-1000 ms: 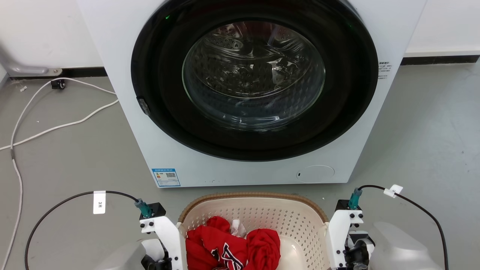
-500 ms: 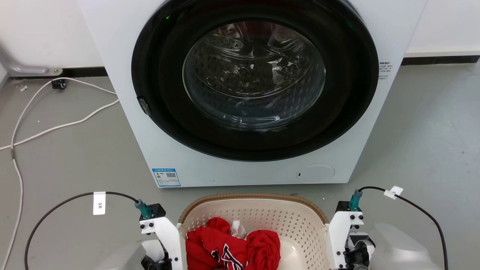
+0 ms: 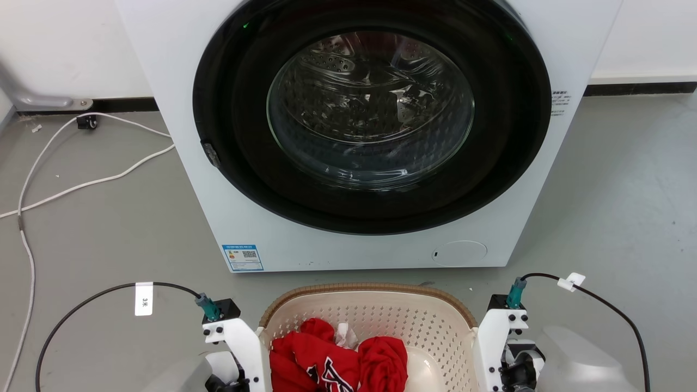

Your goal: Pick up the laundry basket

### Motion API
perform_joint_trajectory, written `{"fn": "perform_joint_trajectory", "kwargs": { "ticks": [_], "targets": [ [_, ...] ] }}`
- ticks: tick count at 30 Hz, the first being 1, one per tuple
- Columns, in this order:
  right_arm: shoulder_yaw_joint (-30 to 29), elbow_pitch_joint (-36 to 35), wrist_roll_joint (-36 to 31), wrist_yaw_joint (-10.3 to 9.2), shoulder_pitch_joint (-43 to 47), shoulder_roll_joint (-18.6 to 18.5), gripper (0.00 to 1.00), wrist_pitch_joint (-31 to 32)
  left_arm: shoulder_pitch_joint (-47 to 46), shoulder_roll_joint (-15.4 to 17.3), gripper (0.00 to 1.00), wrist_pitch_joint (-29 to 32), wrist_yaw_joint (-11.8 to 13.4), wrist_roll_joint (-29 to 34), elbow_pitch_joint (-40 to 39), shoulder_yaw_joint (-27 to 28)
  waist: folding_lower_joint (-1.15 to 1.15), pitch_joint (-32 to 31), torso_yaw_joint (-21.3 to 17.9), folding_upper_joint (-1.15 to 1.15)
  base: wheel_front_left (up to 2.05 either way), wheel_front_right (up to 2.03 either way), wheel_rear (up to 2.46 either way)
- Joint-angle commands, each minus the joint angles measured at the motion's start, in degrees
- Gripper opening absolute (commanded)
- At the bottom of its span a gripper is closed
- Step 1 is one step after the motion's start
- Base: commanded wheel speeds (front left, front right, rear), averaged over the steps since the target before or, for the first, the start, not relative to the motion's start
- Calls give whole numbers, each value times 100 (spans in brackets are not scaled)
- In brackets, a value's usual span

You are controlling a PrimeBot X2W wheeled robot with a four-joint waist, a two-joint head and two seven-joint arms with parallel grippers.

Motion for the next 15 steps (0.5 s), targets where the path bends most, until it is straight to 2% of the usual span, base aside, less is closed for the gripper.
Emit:
{"fn": "perform_joint_trajectory", "kwargs": {
  "ticks": [1,15],
  "targets": [
    [-12,-120,73,81,66,277,0,4,23,-299,0,-21,-110,-92,-200,11,0,-1,1,0,0,0,0],
    [15,-121,134,82,92,278,0,34,15,-278,0,-58,-112,-108,-237,-41,0,-1,-10,0,0,0,0]
  ]
}}
